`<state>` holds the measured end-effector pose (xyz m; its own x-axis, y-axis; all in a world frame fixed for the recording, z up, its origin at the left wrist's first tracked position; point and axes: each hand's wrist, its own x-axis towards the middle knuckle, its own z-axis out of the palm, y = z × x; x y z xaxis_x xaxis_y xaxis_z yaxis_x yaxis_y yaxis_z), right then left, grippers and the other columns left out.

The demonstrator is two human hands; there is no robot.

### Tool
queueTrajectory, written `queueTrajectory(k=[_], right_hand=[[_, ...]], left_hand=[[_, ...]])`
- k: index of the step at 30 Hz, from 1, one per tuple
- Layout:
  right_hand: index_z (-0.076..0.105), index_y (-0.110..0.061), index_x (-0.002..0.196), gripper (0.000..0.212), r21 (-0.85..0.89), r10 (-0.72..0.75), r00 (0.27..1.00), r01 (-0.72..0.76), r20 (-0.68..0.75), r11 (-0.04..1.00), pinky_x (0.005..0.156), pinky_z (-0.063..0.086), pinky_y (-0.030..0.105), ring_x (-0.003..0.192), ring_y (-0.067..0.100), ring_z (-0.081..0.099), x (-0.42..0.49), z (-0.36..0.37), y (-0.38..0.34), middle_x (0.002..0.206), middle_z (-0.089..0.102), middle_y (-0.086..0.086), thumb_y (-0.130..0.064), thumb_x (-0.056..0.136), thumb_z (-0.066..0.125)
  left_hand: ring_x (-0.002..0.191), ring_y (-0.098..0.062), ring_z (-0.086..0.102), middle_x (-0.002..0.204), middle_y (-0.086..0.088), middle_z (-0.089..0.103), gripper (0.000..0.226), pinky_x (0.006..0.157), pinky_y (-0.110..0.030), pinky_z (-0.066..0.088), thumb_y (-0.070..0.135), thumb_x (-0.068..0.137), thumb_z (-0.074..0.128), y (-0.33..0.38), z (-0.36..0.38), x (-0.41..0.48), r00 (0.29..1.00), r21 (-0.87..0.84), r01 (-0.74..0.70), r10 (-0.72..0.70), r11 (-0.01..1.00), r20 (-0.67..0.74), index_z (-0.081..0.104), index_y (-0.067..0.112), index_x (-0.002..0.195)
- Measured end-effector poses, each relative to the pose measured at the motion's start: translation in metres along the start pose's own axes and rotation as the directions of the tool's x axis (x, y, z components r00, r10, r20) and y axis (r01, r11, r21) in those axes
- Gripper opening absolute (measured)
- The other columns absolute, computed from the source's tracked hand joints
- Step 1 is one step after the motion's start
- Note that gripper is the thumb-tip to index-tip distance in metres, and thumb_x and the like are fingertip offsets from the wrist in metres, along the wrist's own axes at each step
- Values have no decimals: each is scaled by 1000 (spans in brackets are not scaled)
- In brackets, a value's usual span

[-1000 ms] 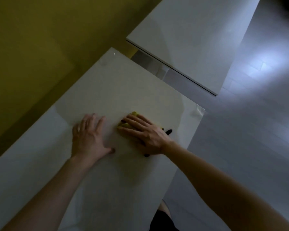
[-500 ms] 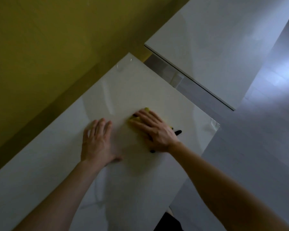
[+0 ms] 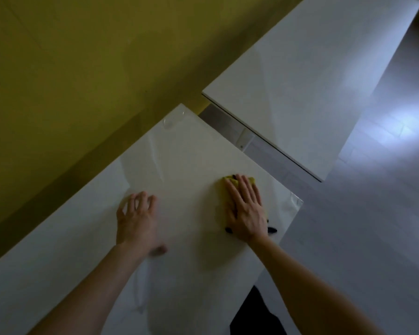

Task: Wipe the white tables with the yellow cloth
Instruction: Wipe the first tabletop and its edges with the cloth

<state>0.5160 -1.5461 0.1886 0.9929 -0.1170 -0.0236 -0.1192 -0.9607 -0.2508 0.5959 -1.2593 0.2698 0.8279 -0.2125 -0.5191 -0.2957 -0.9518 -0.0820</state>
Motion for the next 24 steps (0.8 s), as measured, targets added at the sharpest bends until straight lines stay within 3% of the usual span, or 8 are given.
queueTrajectory(k=[2, 7, 10, 13, 16, 19, 24], right_hand=[[12, -33, 174, 72, -2, 201, 980, -201, 5, 980, 135, 11, 56, 169, 23, -7, -16, -2, 8, 183, 3, 2, -46, 110, 41], [11, -34, 173, 73, -17, -41, 997, 42, 63, 999, 135, 6, 58, 168, 28, -8, 105, -6, 1, 182, 5, 8, -54, 108, 38], [16, -27, 173, 76, 53, -142, 988, 139, 61, 989, 133, 13, 59, 168, 33, 7, 211, 1, -21, 180, 17, 11, -53, 106, 40], [24, -19, 170, 79, 188, -112, 994, 106, 19, 976, 132, 24, 57, 162, 36, 25, 229, 3, -26, 175, 27, 15, -51, 103, 51], [31, -27, 168, 74, 225, -61, 996, 73, -61, 972, 125, 36, 59, 155, 43, 34, 188, 2, -2, 169, 31, 16, -51, 103, 56], [29, -28, 170, 73, 186, 3, 999, 6, -49, 982, 127, 32, 56, 154, 41, 34, 148, -2, 17, 164, 40, 13, -52, 106, 53], [31, -20, 164, 73, 302, -72, 997, 61, 25, 951, 104, 50, 49, 118, 38, 61, 245, -5, -21, 134, 59, 11, -41, 99, 56]], left_hand=[[151, -33, 31, 160, -4, 24, 135, 115, -57, 44, 76, 53, 93, 13, -16, 1, 999, 9, 27, -27, 1000, 26, 24, 24, 157], [146, -30, 40, 154, -8, 34, 116, 115, -54, 41, 80, 64, 87, 44, -60, 37, 996, -72, 80, -83, 994, -34, 36, 24, 153], [164, -39, 12, 173, -15, 8, 139, 126, -66, 30, 77, 63, 90, 64, -72, 81, 996, -119, 83, -86, 989, -20, 15, 26, 167], [165, -46, -9, 177, -15, -21, 170, 124, -76, 25, 76, 47, 97, 82, -75, 118, 990, -137, 142, -137, 980, 42, -13, 31, 169], [163, -52, -13, 175, -18, -27, 180, 123, -77, 27, 73, 43, 100, 87, -77, 137, 984, -118, 162, -151, 980, 97, -26, 32, 165], [164, -50, -14, 176, -18, -28, 179, 125, -73, 28, 76, 48, 97, 84, -79, 135, 985, -102, 152, -142, 983, 93, -33, 32, 163], [164, -50, -13, 176, -18, -26, 180, 126, -69, 29, 82, 45, 94, 83, -77, 138, 985, -58, 152, -146, 987, 93, -33, 31, 162]])
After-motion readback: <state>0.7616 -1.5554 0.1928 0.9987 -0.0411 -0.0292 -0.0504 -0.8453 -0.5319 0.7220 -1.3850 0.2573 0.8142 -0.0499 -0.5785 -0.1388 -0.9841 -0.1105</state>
